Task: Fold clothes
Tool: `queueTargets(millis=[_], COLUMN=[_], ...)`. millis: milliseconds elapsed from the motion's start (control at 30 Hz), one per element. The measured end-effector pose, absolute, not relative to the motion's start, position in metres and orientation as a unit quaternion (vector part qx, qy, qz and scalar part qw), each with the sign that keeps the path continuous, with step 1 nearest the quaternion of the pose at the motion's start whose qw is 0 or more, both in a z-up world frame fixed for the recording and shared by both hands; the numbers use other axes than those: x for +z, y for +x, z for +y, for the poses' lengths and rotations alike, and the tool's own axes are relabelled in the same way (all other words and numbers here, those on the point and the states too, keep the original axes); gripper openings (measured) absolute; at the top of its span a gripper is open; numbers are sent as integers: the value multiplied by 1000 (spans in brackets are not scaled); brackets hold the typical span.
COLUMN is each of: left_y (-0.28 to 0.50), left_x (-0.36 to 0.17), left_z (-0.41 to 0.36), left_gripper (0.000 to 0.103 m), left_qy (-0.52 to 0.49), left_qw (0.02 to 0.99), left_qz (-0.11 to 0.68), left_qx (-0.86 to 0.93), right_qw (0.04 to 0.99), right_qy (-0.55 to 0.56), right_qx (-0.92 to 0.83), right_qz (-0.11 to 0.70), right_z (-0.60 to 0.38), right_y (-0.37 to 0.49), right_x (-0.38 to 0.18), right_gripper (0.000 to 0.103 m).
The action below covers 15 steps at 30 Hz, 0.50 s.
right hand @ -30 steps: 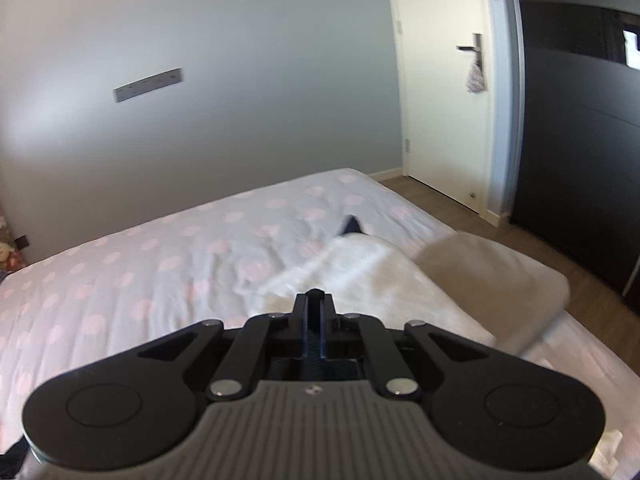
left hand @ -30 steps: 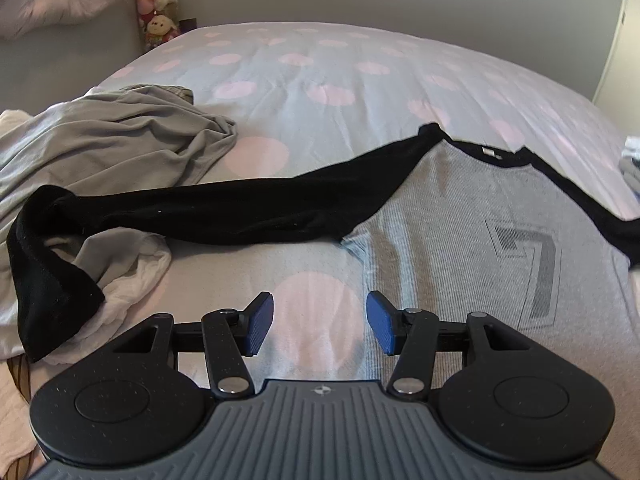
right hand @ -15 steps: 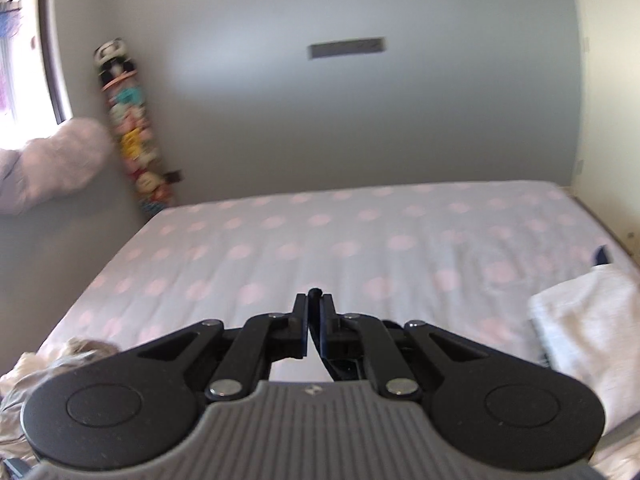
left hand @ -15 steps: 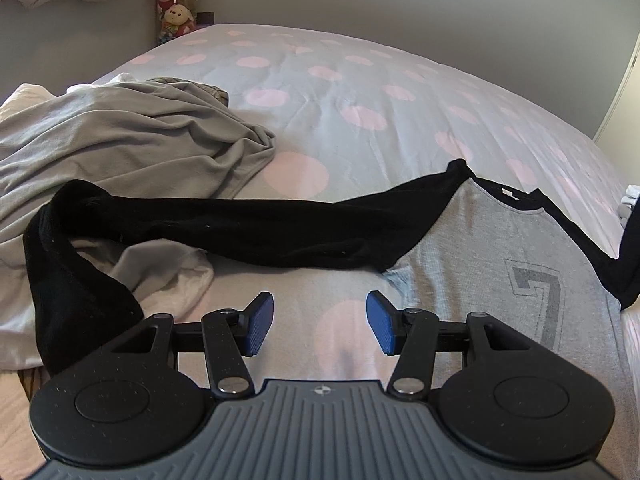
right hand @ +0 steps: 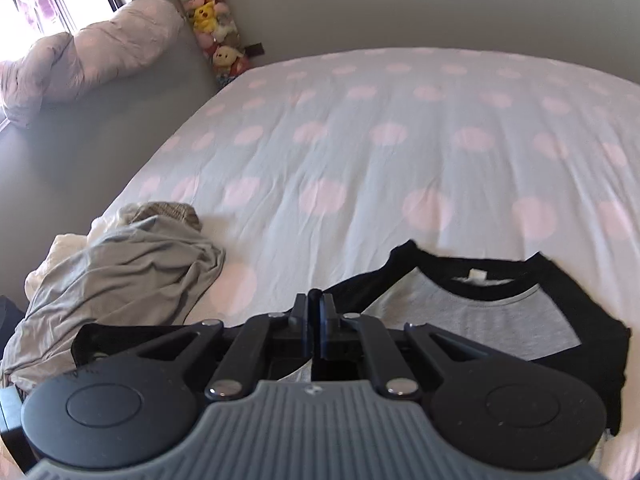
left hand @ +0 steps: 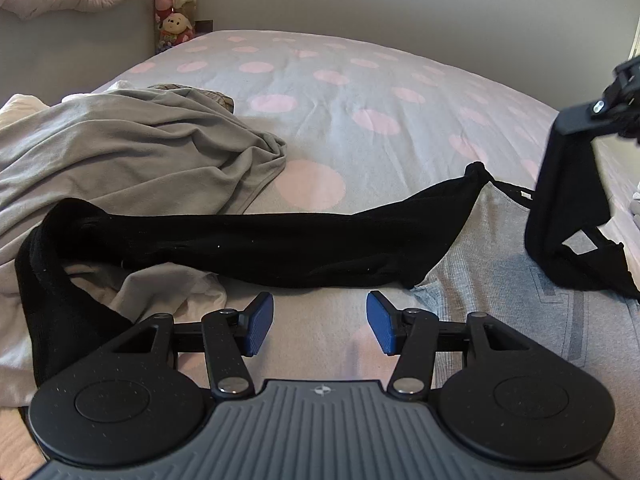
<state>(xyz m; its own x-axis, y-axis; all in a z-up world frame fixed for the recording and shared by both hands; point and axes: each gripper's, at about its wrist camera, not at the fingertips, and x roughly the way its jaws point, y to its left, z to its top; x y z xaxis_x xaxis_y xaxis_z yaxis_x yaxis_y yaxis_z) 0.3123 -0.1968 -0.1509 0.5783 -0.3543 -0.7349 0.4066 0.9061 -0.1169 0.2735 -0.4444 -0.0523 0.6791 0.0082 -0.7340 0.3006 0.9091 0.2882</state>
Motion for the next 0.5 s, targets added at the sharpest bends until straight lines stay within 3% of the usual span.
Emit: queueTargets(millis=[100,500], left_y=[317,305], left_x=[-154,-146], left_z=[-197,-209], left_gripper=[50,50], left_qy=[25,34], left_qw=[888,891], left_qz=[405,379], left_qx=[-215,-247], right_qw=[890,895], right_qy=[211,192], right_qx=[-55,-99], right_qz=[400,389], right_z=[-445,-510], right_y=[277,201], right_x=[-69,-86], right_gripper=[15,16])
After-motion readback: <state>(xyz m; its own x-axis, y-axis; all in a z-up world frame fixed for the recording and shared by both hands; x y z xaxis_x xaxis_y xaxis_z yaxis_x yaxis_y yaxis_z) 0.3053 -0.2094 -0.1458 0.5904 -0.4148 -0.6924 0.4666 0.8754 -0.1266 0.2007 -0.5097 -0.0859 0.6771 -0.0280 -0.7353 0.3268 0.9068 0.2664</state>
